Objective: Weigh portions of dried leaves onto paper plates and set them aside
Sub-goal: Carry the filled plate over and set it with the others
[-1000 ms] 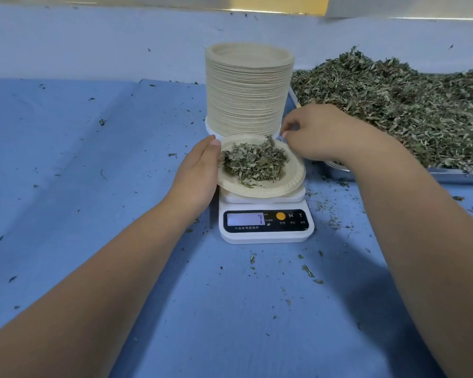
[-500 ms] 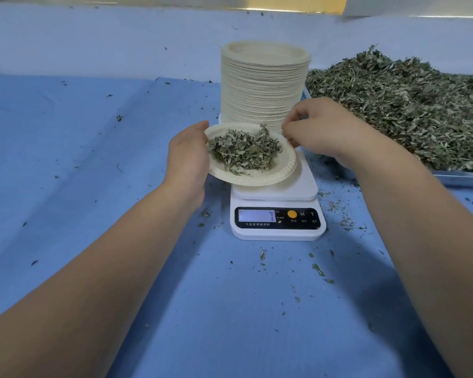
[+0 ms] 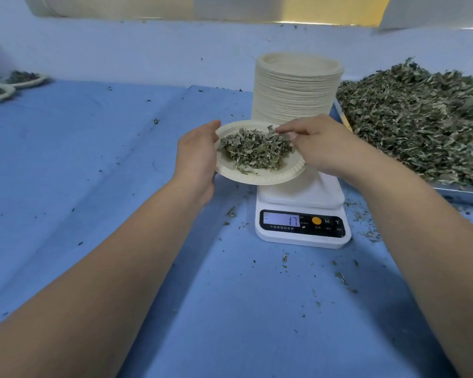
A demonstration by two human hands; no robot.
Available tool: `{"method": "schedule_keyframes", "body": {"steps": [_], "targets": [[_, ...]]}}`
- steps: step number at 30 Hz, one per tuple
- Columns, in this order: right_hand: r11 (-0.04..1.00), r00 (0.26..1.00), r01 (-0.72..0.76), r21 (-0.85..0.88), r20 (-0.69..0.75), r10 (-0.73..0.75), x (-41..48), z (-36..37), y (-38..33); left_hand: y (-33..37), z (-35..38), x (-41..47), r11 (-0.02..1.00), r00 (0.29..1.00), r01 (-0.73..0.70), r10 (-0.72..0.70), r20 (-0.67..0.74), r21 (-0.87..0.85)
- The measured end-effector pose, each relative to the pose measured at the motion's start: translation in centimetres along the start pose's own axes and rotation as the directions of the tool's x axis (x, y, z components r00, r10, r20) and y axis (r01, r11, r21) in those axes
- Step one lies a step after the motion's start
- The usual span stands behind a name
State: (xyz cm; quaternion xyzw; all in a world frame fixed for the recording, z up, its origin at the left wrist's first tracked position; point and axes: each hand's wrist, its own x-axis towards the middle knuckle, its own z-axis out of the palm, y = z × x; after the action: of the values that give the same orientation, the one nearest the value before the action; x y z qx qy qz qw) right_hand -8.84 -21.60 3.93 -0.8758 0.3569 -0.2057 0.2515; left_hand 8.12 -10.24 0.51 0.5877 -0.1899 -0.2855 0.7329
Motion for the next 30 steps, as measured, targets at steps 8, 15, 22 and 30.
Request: {"method": "schedule_keyframes", "body": {"steps": [8, 15, 22, 30], "targets": [[0.972, 0.939, 0.228, 0.064, 0.249, -0.236, -2.3, 2.4, -3.8, 2.9, -6.9, -0.3, 0.998, 0.988, -0.035, 0.026, -0.151, -0.058], [0.898, 0.895, 0.349, 0.269, 0.189, -0.404, -0.3, 9.4, -10.0, 5.5, -16.0, -0.9, 0.998, 0.962, -0.055, 0.055, -0.267, 0.007], [0.877, 0.852, 0.352, 0.329, 0.277, -0.445, 3.6, 20.7, -19.9, 7.6, -29.8, 2.4, 0.974, 0.891, -0.031, 0.128, -0.436, 0.222], [0.875, 0.848, 0.419, 0.241, 0.241, -0.473, 10.6, 33.9, -29.4, 8.3, -43.5, 8.5, 0.708, 0.840, 0.030, 0.365, -0.402, 0.706]]}}
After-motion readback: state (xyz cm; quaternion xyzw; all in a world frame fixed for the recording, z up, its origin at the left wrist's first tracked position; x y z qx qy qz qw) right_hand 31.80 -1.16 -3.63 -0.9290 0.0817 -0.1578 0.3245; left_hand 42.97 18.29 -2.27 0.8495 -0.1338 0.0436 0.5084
